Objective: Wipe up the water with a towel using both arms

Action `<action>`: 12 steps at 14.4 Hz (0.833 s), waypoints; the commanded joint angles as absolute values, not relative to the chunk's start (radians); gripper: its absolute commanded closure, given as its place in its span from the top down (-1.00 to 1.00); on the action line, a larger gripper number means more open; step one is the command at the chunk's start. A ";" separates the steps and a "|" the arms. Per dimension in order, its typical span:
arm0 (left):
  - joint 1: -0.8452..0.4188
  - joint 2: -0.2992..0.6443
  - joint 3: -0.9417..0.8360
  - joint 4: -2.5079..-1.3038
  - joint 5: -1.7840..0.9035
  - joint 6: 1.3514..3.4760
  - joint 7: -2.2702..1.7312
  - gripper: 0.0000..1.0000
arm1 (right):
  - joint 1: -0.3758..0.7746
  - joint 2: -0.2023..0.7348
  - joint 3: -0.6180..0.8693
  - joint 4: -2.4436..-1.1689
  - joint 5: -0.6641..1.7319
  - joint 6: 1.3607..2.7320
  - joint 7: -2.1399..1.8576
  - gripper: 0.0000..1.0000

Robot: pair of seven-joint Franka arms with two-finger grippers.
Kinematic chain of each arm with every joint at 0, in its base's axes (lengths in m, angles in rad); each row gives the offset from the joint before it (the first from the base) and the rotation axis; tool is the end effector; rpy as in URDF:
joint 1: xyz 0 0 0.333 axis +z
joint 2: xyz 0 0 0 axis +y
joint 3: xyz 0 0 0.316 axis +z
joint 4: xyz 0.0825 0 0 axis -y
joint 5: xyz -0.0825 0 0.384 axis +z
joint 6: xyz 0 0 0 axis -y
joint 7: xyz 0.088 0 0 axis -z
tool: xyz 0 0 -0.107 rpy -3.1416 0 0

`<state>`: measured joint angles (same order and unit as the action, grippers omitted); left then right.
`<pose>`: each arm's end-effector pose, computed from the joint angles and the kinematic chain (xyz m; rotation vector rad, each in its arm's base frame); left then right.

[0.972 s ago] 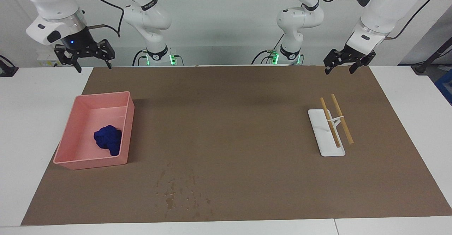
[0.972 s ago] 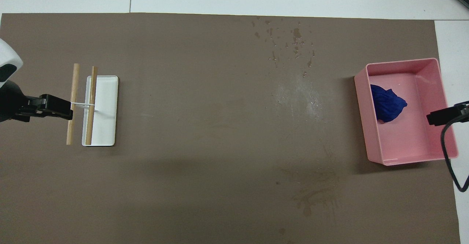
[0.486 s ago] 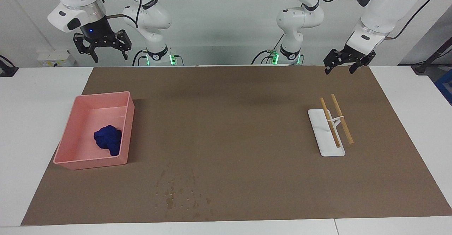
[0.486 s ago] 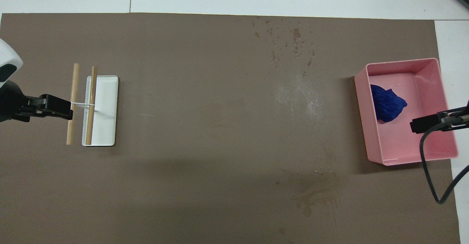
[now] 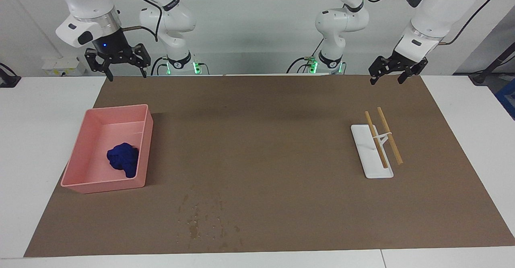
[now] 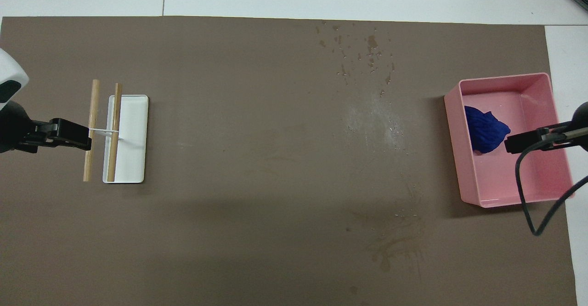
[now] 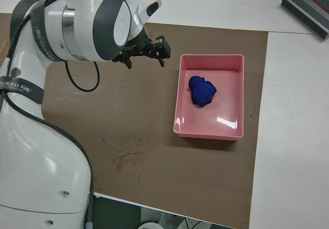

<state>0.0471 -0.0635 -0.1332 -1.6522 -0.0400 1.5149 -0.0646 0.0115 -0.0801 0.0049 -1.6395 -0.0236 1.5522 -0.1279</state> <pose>0.5252 -0.0521 0.6158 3.1132 -0.0337 -0.1192 0.5272 0.0062 0.6339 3.1099 0.2242 -0.0133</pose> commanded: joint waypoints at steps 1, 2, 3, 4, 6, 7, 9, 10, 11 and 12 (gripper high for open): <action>0.037 -0.080 -0.121 -1.660 -0.046 1.502 -0.060 1.00 | 0.064 -0.029 -0.048 -1.583 -0.009 1.548 -0.120 1.00; 0.035 -0.080 -0.121 -1.660 -0.046 1.502 -0.060 1.00 | 0.066 -0.032 -0.048 -1.598 -0.009 1.555 -0.130 1.00; 0.037 -0.080 -0.121 -1.660 -0.046 1.502 -0.060 1.00 | 0.069 -0.034 -0.048 -1.606 -0.008 1.558 -0.149 1.00; 0.037 -0.080 -0.121 -1.660 -0.046 1.502 -0.060 1.00 | 0.074 -0.034 -0.040 -1.608 -0.009 1.559 -0.150 1.00; 0.037 -0.080 -0.121 -1.660 -0.046 1.502 -0.060 1.00 | 0.098 -0.031 -0.037 -1.609 -0.009 1.562 -0.146 1.00; 0.037 -0.080 -0.121 -1.660 -0.046 1.502 -0.060 1.00 | 0.101 -0.034 -0.035 -1.611 -0.009 1.556 -0.141 1.00; 0.035 -0.080 -0.121 -1.660 -0.046 1.502 -0.060 1.00 | 0.100 -0.038 -0.029 -1.620 -0.009 1.540 -0.129 1.00; 0.037 -0.080 -0.121 -1.660 -0.046 1.502 -0.060 1.00 | 0.095 -0.038 -0.029 -1.621 -0.009 1.536 -0.098 1.00; 0.035 -0.080 -0.121 -1.660 -0.046 1.502 -0.060 1.00 | 0.084 -0.037 -0.031 -1.620 -0.011 1.542 -0.048 1.00; 0.037 -0.080 -0.121 -1.660 -0.046 1.502 -0.060 1.00 | 0.068 -0.031 -0.029 -1.609 -0.011 1.549 -0.016 1.00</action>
